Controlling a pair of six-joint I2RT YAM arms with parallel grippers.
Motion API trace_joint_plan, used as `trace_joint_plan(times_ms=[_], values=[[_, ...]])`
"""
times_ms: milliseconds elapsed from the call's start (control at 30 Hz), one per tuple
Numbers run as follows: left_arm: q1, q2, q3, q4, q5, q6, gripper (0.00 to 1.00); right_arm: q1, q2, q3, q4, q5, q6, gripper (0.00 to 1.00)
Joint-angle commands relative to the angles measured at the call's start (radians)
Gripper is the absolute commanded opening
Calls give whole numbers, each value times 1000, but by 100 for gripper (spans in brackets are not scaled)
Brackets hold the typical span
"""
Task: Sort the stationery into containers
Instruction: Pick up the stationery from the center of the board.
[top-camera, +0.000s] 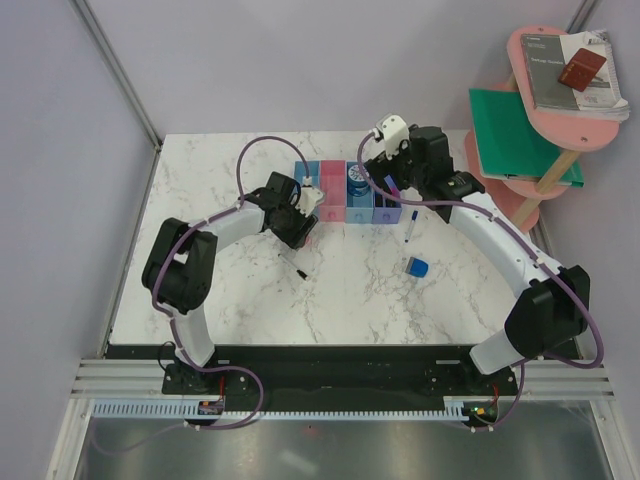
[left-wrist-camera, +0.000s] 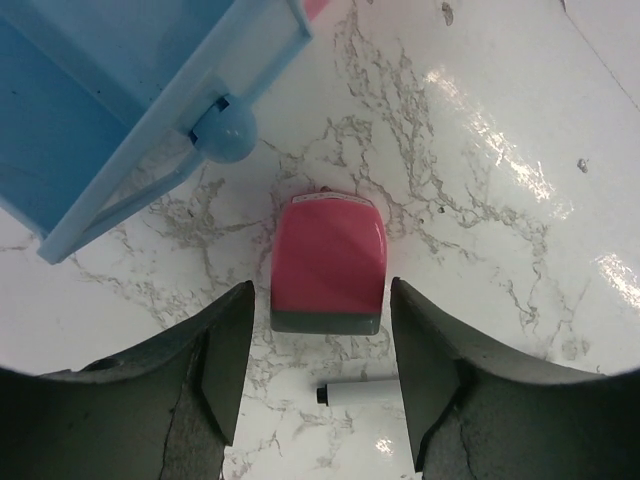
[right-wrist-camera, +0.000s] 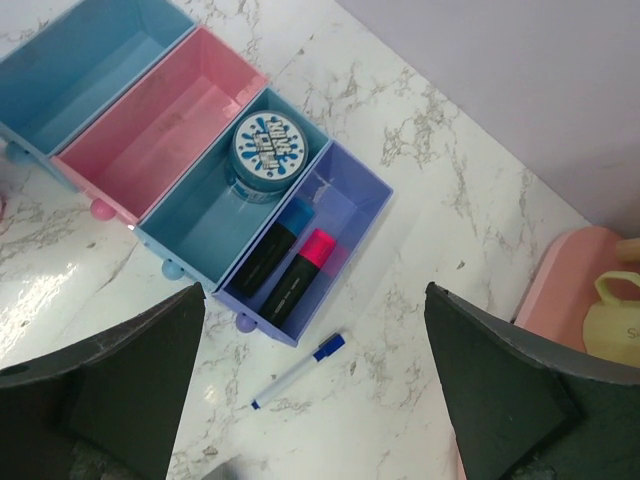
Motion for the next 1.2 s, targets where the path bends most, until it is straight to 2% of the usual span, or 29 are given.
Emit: trace_joint_plan(times_ms=[0, 433, 533, 600, 700, 900, 1167], values=[[-7, 17, 32, 43, 7, 69, 64, -2, -32, -25, -38, -62, -9, 99], [-13, 29, -24, 62, 18, 72, 62, -2, -2, -25, -96, -160, 8, 98], [-13, 15, -31, 62, 16, 78, 57, -3, 3, -14, -102, -177, 13, 98], [-13, -3, -37, 62, 16, 81, 50, -2, 9, -8, -112, -196, 20, 98], [-15, -40, -54, 60, 16, 83, 47, -3, 24, -5, -124, -257, 43, 98], [-21, -179, -98, 45, -1, 98, 46, -23, 73, -2, -128, -462, 126, 98], [-38, -428, -149, 48, 7, 71, 43, -95, 190, 68, -130, -894, 266, 98]])
